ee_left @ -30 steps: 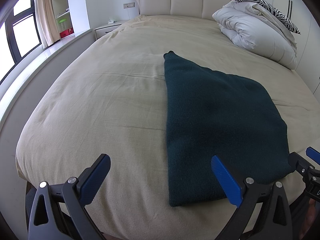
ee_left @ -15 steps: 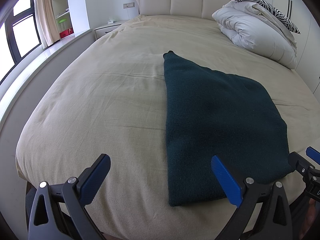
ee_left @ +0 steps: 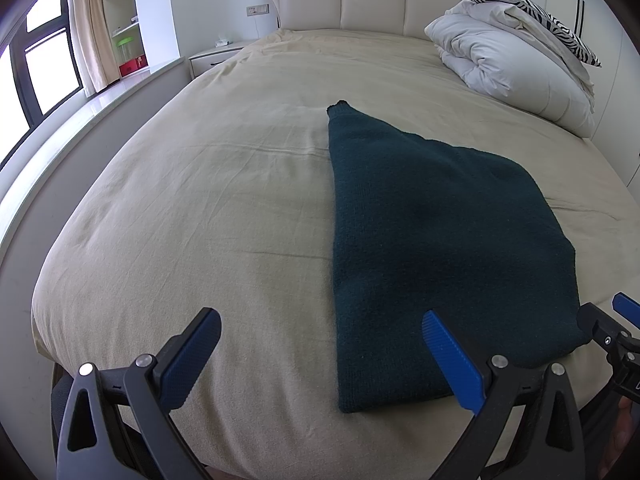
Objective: Fold small clothes
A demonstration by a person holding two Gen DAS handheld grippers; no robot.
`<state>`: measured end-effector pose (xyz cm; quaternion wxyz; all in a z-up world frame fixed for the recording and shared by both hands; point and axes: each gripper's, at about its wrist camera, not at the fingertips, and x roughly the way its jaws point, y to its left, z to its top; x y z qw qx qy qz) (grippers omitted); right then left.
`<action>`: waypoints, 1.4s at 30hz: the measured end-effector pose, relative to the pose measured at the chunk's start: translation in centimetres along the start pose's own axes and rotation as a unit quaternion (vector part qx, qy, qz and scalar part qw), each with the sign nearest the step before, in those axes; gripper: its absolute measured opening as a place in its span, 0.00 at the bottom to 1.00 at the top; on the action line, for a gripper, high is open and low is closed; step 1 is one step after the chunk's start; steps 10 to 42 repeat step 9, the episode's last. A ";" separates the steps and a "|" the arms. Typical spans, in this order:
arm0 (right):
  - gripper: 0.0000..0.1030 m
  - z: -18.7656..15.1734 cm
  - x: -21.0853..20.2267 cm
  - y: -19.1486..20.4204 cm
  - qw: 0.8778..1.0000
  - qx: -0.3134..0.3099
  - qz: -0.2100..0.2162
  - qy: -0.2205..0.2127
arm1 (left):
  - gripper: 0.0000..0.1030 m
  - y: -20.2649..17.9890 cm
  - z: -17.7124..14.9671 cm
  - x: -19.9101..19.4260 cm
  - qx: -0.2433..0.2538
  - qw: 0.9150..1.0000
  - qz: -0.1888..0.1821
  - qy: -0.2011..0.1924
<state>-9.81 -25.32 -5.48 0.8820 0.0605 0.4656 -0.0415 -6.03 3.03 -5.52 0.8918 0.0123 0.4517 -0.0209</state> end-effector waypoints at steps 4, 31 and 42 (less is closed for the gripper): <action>1.00 0.0 0.0 0.0 1.000 0.000 0.000 0.000 | 1.00 -0.1 -0.1 0.0 0.001 1.000 0.002 -0.001; 1.00 0.0 0.0 0.1 1.000 0.000 0.000 0.001 | 1.00 -0.1 -0.3 0.0 0.002 1.000 0.003 -0.005; 1.00 0.0 0.0 0.1 1.000 0.000 0.000 0.001 | 1.00 -0.1 -0.3 0.0 0.002 1.000 0.003 -0.005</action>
